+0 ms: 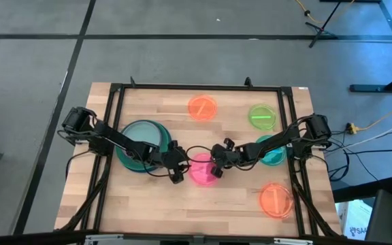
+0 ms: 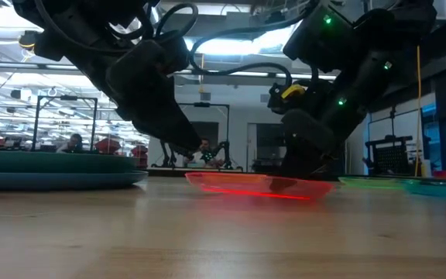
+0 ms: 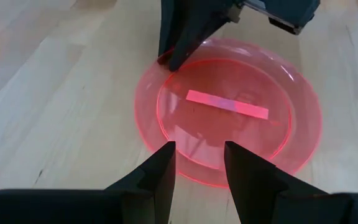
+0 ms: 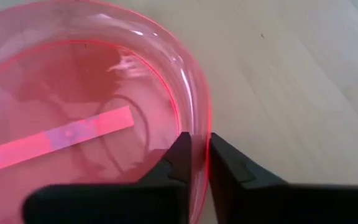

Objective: Stack plastic plates
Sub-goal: Stack the small light pink plate on top of the medium light blue plate

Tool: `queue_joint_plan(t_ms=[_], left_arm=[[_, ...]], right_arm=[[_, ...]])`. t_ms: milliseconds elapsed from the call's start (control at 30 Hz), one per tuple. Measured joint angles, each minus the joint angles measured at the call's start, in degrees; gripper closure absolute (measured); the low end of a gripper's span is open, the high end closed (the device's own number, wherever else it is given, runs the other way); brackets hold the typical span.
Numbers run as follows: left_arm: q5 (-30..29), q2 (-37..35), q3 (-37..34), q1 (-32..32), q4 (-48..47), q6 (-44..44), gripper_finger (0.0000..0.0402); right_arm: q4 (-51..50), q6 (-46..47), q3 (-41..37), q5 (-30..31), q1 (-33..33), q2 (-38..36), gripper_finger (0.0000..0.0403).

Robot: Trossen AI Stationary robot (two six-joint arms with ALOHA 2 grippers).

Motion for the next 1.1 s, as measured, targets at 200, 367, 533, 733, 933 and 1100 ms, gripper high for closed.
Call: queue_joint_plan(t_ms=[200, 367, 533, 733, 933, 1100], left_arm=[[-0.5, -0.4, 0.0, 0.0, 0.6, 2.6, 0.0271], [-1.0, -0.8, 0.0, 0.1, 0.7, 4.0, 0.0271], [-1.1, -2.2, 0.1, 0.1, -0.2, 4.0, 0.0271], [-1.2, -5.0, 0.0, 0.2, -1.6, 4.0, 0.0271], [-1.5, -5.6, 0.0, 1.6, -4.6, 3.2, 0.0271], [-1.4, -5.5, 0.0, 3.3, -4.8, 2.1, 0.0271]], right_arm=[[0.1, -1.7, 0.0, 1.3, 0.0, 0.0, 0.0395], [-0.1, -3.3, -0.1, 3.5, 0.1, -0.1, 0.0399], [-1.1, -4.0, -0.2, 4.7, 0.1, -1.1, 0.04], [-1.6, -4.3, -0.3, 5.2, 0.2, -2.5, 0.0401], [-3.0, -4.9, -0.3, 7.2, 0.2, -3.9, 0.0402], [-3.7, -5.4, -0.2, 10.5, 1.8, -4.2, 0.0402]])
